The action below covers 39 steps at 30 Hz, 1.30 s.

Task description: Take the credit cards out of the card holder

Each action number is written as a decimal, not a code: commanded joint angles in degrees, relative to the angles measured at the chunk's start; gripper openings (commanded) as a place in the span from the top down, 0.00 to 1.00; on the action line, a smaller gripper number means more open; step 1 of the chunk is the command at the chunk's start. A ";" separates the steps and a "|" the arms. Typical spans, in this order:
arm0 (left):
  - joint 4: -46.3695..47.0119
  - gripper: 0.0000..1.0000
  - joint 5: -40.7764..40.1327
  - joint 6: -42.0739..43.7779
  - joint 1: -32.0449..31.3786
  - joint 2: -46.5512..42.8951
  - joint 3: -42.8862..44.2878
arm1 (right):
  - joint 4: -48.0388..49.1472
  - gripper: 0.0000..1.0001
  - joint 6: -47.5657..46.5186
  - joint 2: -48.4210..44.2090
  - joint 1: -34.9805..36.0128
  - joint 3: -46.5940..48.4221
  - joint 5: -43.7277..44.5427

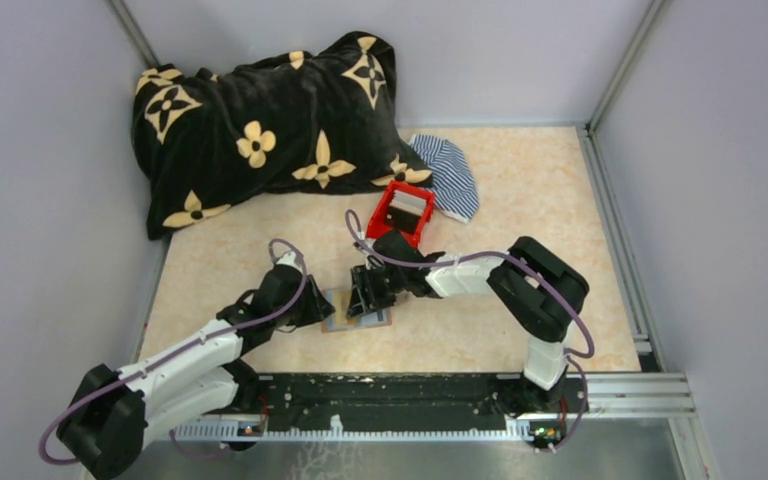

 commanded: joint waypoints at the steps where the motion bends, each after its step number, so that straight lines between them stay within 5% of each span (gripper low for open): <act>1: -2.09 0.61 -0.12 2.78 -0.21 -2.63 3.76 | 0.61 0.54 -0.98 -1.45 -0.40 -0.11 0.74; 14: 5.37 0.63 6.58 2.69 -0.20 0.15 2.18 | 9.18 0.54 3.71 1.94 -0.91 -3.41 -2.59; 31: 7.60 0.64 5.23 0.49 -0.20 5.19 -2.86 | 19.40 0.55 9.87 4.07 -1.78 -6.98 -6.81; 39: 4.89 0.64 3.59 0.98 -0.21 3.62 -2.39 | 24.31 0.78 12.50 5.04 -2.51 -8.38 -8.62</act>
